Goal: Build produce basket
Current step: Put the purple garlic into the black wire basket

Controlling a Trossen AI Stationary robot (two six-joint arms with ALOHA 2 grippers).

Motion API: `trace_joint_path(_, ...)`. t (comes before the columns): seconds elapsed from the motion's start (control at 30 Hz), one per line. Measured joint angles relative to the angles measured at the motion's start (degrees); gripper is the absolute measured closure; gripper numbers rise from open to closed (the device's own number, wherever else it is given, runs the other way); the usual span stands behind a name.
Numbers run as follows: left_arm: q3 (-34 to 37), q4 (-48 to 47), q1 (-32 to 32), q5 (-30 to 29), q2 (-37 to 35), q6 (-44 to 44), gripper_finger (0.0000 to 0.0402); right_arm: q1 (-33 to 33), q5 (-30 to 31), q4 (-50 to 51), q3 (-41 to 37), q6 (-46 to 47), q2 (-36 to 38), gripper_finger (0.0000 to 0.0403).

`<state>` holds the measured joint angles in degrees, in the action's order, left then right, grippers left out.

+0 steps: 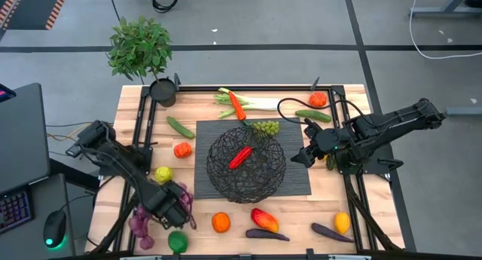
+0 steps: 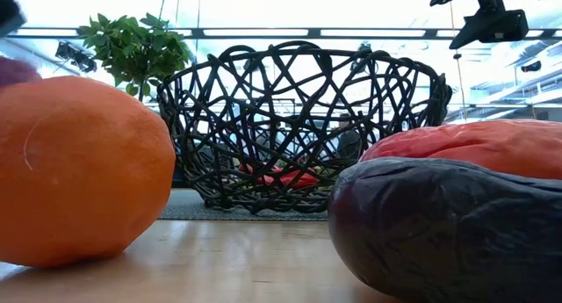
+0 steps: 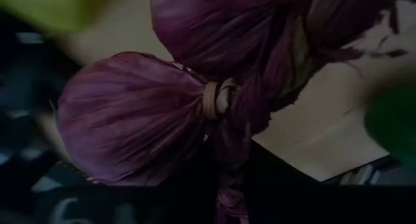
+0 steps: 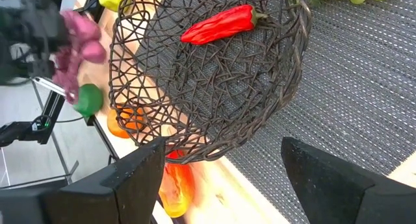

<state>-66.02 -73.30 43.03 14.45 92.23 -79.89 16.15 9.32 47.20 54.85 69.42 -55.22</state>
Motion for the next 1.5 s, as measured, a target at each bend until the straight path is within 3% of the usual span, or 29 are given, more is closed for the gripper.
trace_joint_path(0.1,-4.17,-7.65,-1.78,-2.84,-1.7,1.53,0.033,0.01,-0.01,0.0,0.01,0.01,0.01,0.0091)
trace_joint_path(0.23,-10.44,-14.07,-4.16,-9.87,-4.11,1.61,0.0347,0.0,-0.4,0.0,0.02,-0.03,0.0,0.0091)
trace_joint_path(0.47,-19.47,-14.49,-10.01,-22.69,-5.76,5.73,0.0365,-0.05,-1.35,0.06,0.02,-0.08,0.0,0.0091)
trace_joint_path(0.63,-21.11,-9.95,-15.28,-27.79,-5.78,13.61,0.0344,-0.07,-0.14,1.5,0.0,0.92,0.0,0.0091)
trace_joint_path(0.97,-21.13,8.74,-25.67,-30.49,-5.76,28.55,0.0365,-0.05,-0.81,2.61,0.02,2.84,0.02,0.0091)
trace_joint_path(1.13,-21.13,18.1,-31.54,-29.46,-5.76,33.8,0.0344,-0.05,-1.41,2.62,0.02,3.08,0.02,0.0091)
trace_joint_path(1.5,-21.18,19.19,-39.65,-23.18,-2.07,36.09,0.0358,-0.05,-1.89,2.79,0.02,4.78,0.04,0.0091)
